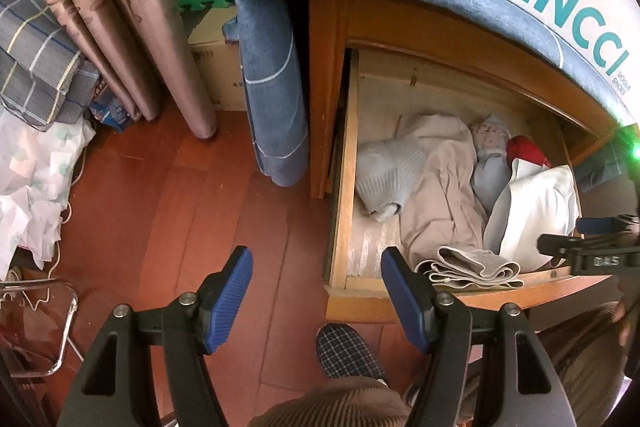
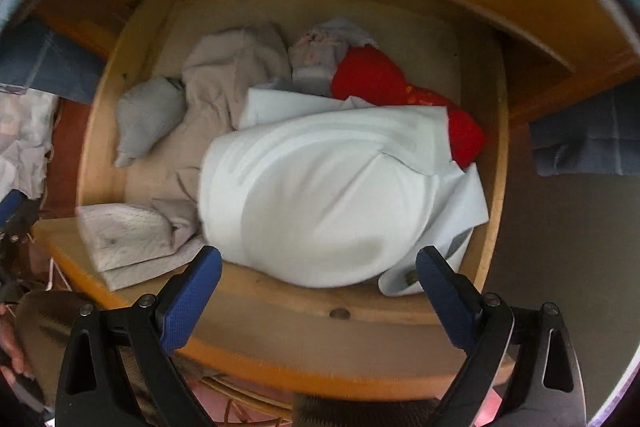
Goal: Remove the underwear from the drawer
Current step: 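Grasp the pale white garment in the drawer with the right tool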
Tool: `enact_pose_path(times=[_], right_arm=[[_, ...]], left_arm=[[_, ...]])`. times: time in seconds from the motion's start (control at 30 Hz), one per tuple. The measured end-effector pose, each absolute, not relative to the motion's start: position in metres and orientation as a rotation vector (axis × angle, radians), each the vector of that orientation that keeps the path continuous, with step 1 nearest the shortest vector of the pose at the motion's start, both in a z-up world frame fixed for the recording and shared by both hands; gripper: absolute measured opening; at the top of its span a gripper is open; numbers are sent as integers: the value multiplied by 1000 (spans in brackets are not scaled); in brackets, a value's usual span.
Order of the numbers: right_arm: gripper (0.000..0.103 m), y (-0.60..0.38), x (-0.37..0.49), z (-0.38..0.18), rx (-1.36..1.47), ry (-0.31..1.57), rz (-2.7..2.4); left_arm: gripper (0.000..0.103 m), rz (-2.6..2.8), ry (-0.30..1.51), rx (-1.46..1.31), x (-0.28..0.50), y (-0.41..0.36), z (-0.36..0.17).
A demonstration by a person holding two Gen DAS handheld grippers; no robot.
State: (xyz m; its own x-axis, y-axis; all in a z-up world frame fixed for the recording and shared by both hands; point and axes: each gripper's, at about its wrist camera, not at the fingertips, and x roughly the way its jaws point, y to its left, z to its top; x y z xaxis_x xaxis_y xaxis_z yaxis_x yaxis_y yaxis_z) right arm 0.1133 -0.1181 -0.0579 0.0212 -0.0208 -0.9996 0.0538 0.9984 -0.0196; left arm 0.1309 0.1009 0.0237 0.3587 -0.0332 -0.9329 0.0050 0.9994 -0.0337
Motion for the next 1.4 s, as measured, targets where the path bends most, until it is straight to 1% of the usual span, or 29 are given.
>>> enact_pose_path(times=[0.53, 0.87, 1.0, 1.03, 1.1, 1.17, 1.2, 1.27, 1.3, 1.37, 1.4], right_arm=[[97, -129, 134, -108, 4, 1646, -83], [103, -123, 157, -127, -25, 1694, -83], [102, -119, 163, -133, -81, 1698, -95], [101, -119, 163, -133, -82, 1695, -94], [96, -117, 162, -134, -101, 1688, -100], [84, -115, 160, -131, -131, 1671, -117], [80, -114, 159, -130, -153, 1661, -124], [61, -113, 159, -127, -183, 1646, -140], [56, -115, 156, -123, -183, 1639, -149], [38, -117, 157, -119, -188, 1628, -152], [34, -119, 156, -116, -181, 1623, -156]], left_arm=[[68, -29, 1257, -12, 136, 97, 16], [68, -44, 1273, -9, 138, 94, 14], [68, -45, 1277, -21, 139, 96, 13], [68, -47, 1279, -25, 139, 97, 13], [68, -46, 1281, -32, 140, 97, 13], [68, -47, 1278, -36, 140, 97, 13], [68, -47, 1278, -35, 139, 97, 13], [68, -48, 1279, -36, 139, 97, 13], [68, -48, 1279, -37, 139, 97, 13], [68, -48, 1278, -37, 139, 97, 13], [68, -48, 1276, -37, 139, 96, 14]])
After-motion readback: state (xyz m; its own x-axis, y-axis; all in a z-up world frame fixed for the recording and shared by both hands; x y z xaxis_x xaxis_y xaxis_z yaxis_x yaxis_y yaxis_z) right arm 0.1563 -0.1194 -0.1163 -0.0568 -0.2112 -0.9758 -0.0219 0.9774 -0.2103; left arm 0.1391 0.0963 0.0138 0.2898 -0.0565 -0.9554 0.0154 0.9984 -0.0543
